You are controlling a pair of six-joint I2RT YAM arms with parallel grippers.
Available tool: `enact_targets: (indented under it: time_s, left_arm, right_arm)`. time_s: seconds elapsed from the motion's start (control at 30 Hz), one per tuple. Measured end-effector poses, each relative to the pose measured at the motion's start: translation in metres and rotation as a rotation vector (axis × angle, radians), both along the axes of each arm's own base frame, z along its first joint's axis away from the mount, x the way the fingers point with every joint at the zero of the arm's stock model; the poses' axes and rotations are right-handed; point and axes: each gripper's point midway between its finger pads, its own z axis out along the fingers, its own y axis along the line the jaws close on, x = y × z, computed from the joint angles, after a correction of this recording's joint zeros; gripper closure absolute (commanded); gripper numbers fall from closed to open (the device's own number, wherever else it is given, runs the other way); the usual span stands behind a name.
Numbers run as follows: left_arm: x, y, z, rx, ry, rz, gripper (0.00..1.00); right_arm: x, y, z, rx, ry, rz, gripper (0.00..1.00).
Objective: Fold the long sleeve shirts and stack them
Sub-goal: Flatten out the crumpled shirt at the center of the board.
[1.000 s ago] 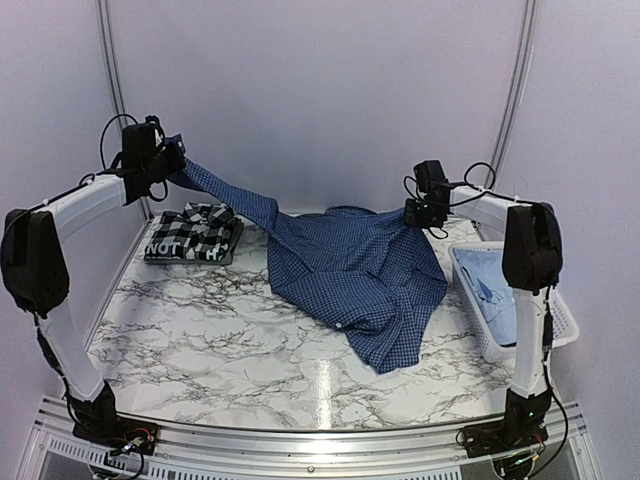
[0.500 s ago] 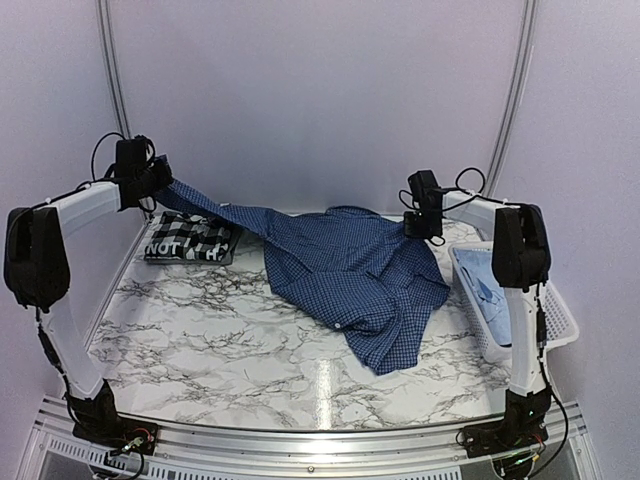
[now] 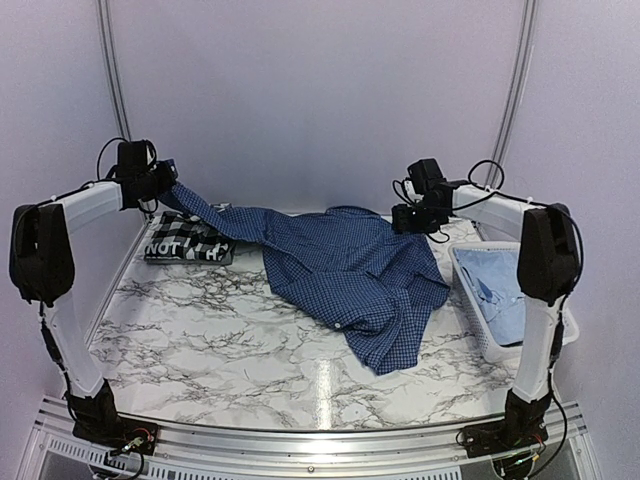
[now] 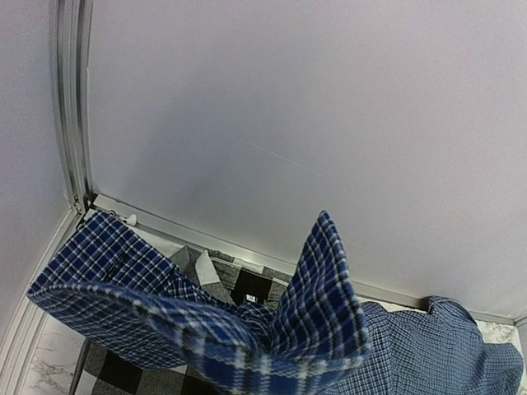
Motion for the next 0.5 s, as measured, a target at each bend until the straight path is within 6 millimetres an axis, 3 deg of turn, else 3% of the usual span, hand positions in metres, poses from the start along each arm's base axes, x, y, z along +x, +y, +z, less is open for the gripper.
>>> enact_targets:
  time_s: [0.13, 0.27, 0.5]
  left_arm:
    - [0.000, -0.002, -0.002, -0.009, 0.004, -0.009, 1.00]
    - [-0.001, -0.004, -0.002, -0.021, 0.004, -0.014, 1.00]
    - [-0.001, -0.005, -0.002, -0.031, 0.005, -0.017, 1.00]
  right_arm:
    - [-0.035, 0.046, 0.007, 0.103, -0.003, 0.171, 0.36]
    - [-0.058, 0.074, -0.023, 0.159, 0.062, 0.277, 0.48]
    - [-0.073, 0.095, -0.072, 0.193, 0.168, 0.347, 0.50]
